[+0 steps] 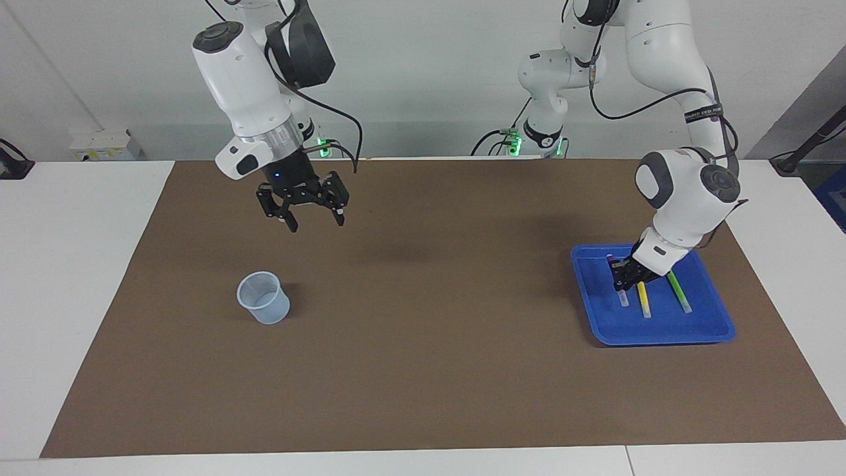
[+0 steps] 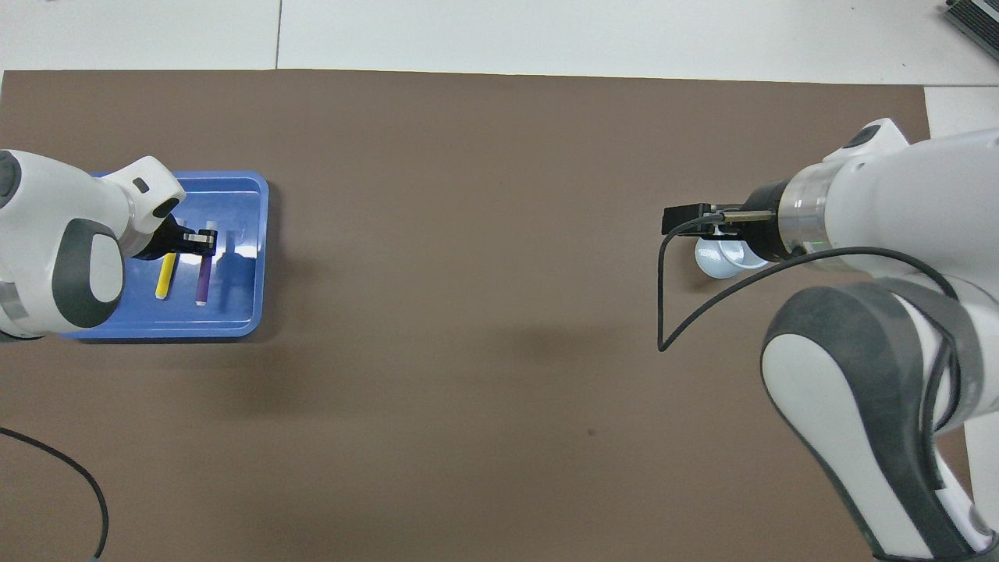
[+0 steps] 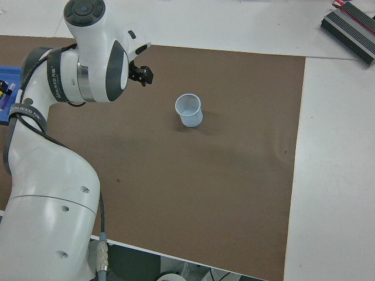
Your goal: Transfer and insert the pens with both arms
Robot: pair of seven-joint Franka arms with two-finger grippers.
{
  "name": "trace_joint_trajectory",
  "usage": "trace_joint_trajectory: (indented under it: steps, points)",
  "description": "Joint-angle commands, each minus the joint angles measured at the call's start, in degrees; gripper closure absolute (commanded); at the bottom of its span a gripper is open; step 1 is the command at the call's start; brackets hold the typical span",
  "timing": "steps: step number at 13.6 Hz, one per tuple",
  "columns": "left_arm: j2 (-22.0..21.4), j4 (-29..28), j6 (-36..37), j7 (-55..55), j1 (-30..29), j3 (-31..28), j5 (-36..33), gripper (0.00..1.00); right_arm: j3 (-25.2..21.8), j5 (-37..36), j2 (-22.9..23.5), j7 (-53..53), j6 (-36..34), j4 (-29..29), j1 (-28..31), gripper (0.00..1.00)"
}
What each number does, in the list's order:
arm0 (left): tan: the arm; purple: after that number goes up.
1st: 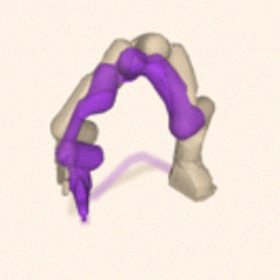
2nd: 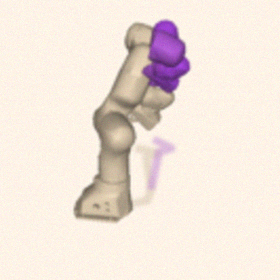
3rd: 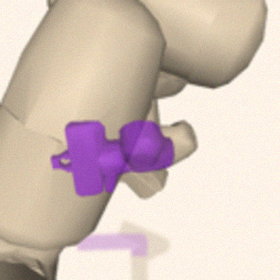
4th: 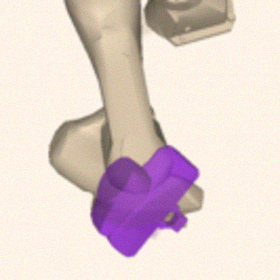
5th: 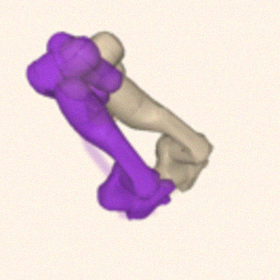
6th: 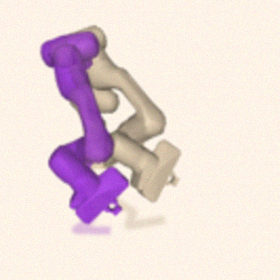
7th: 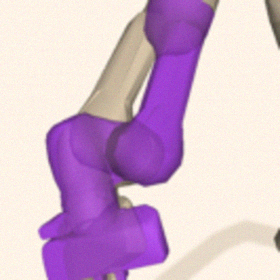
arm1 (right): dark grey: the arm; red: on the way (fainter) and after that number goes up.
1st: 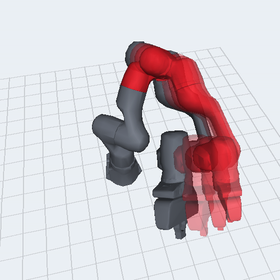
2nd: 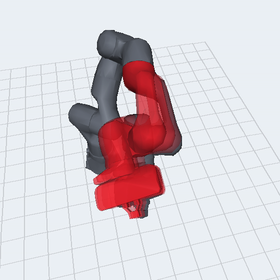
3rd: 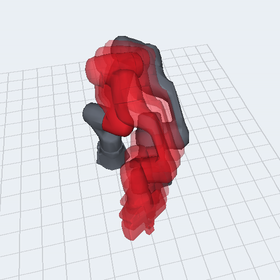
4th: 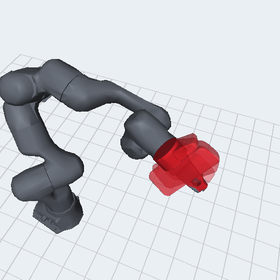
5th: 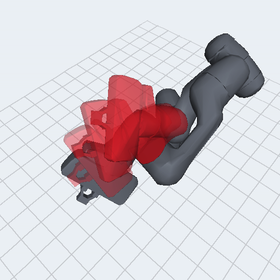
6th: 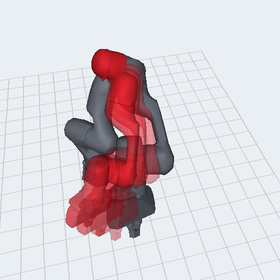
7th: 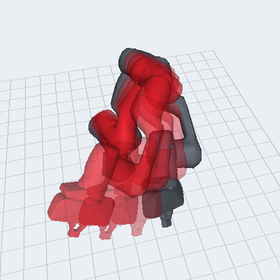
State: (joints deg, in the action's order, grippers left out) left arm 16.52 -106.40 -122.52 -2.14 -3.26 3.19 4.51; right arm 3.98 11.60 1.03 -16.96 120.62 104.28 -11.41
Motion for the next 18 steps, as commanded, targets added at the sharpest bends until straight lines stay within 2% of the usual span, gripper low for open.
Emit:
trace_joint_trajectory:
  steps: [1, 3, 5, 8, 10, 12, 14, 17, 18]
  points:
    - [-1.0, 4.3, 9.5, 13.9, 1.1, 0.1, 4.9, 1.00, -0.3, 4.3, 0.7, -5.6, 3.1, 0.6, -2.1, 0.00]
    - [-2.1, 4.9, 12.2, 25.1, 1.7, 0.4, 12.0, 1.00, -0.2, 7.1, 0.6, -10.1, 3.7, 0.6, -2.3, 0.00]
    - [-2.6, 4.7, 13.1, 32.1, 3.0, 1.0, 12.3, 1.00, -0.3, 9.9, 0.8, -13.6, 4.1, 0.6, -3.6, 0.00]
    - [-3.4, 4.9, 13.1, 36.8, 5.5, 1.1, 12.5, 1.00, -0.3, 13.4, 1.7, -21.2, 7.4, 0.7, -6.9, 0.01]
    - [-3.7, 4.4, 13.4, 47.7, 5.9, 1.7, 12.8, 1.00, -0.3, 13.5, 2.4, -25.7, 9.7, 0.7, -8.6, 0.05]
    - [-4.3, 3.8, 15.1, 59.4, 8.6, 1.9, 18.6, 1.00, -0.3, 13.5, 3.4, -28.5, 12.6, 1.4, -10.0, 0.07]
    - [-4.3, 3.8, 14.2, 73.8, 12.1, 2.0, 21.1, 1.00, -0.3, 13.5, 4.4, -28.9, 14.5, 1.4, -10.8, 0.09]
    - [-4.2, 3.9, 12.8, 81.1, 15.7, 2.0, 26.6, 1.00, -0.2, 13.5, 6.0, -28.9, 14.8, 1.4, -11.2, 0.12]
    - [-4.2, 4.0, 12.2, 82.0, 15.9, 2.0, 30.6, 1.00, -0.3, 13.5, 6.3, -28.9, 14.8, 1.4, -12.0, 0.13]
